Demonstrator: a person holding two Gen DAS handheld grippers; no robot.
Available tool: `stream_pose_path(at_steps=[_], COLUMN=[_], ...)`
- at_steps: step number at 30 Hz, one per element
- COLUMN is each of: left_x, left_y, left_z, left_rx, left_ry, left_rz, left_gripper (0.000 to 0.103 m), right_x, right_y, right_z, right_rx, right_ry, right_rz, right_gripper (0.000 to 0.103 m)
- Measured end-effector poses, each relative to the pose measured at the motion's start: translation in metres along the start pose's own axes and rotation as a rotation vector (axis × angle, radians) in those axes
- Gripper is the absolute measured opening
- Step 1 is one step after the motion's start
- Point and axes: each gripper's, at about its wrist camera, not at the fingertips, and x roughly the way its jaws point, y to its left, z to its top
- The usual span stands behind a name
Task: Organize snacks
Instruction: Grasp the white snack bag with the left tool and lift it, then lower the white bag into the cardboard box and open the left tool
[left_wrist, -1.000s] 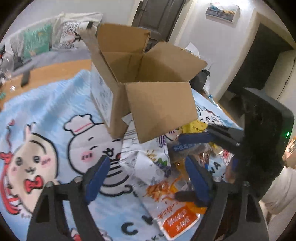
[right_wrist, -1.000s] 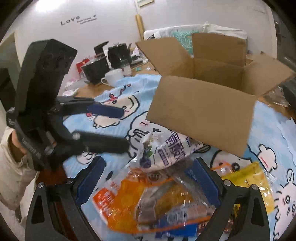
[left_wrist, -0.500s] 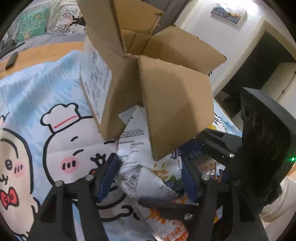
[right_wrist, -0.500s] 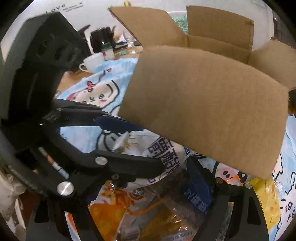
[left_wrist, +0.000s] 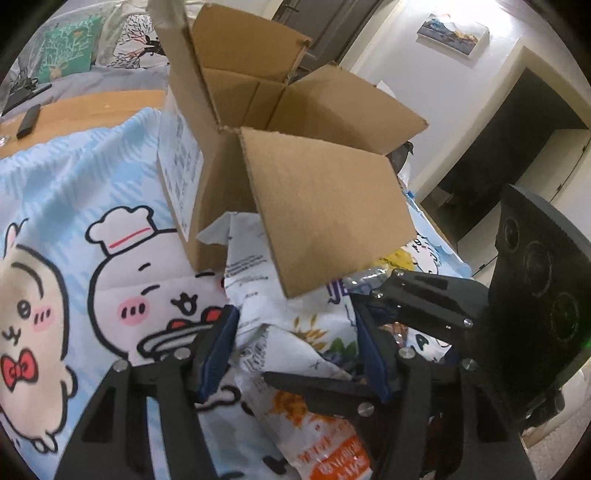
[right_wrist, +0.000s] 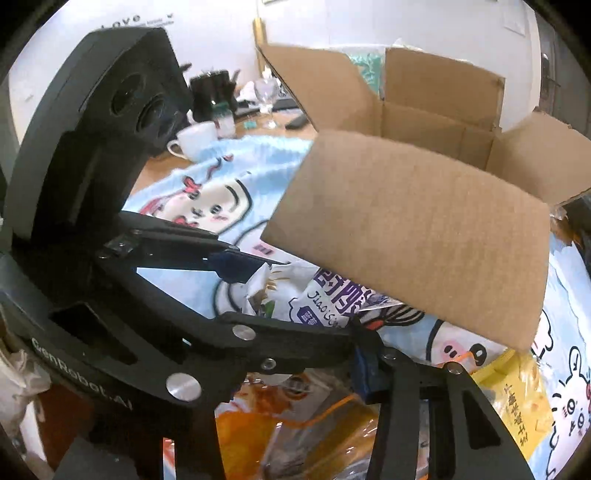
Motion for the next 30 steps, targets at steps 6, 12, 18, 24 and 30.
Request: stream_pose_path(at_steps=[6, 12, 18, 24, 30], left_x=[-0.015, -0.032, -0.057, -0.088, -0.107], left_y=[-0.008, -0.021, -0.033, -0.048, -0.074], left_z=[-0.021, -0.041, -0.049, -0.035, 0.011], left_rx=[0.001, -0.009, -0.005, 0.020, 0.110], left_ry=[-0.007, -0.029, -0.087, -0.157, -0.221], left_rz=[-0.003, 0.020, 0.065, 0.092, 0.121], left_gripper=[0.058, 0.058, 0.058, 0.058, 0.058], right_x=[-0.019, -0.028, -0.044, -0.066, -0.097], right_y=[0.016, 0.033, 0.049, 0.059, 0.051], right_z=[-0.012, -0.021, -0.020, -0.005, 0.027], right_rx=[-0.008, -0.021, -0.058, -0.079, -0.102], right_ry=[-0.021, -0.027, -0.052, -0.109, -0.198], right_rz=[0.048, 0.077, 0.100, 0.120, 0.092], right_gripper=[0.040, 0.040, 0.040, 0.040, 0.040])
